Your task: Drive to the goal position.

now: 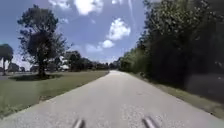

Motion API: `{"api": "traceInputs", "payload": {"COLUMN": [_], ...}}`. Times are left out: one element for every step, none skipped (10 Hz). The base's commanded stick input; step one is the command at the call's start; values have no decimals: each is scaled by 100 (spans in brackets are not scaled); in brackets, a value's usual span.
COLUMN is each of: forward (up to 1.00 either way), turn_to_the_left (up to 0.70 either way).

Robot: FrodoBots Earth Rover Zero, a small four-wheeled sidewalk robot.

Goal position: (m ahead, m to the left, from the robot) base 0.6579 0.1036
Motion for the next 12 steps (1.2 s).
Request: {"api": "traceInputs", "payload": {"forward": [50,50,50,50,50,50,50,50,50,50,50,50], "turn_to_the_left": [0,0,0,0,-21,-44,-50,-49,-28,-7,0,0]}}
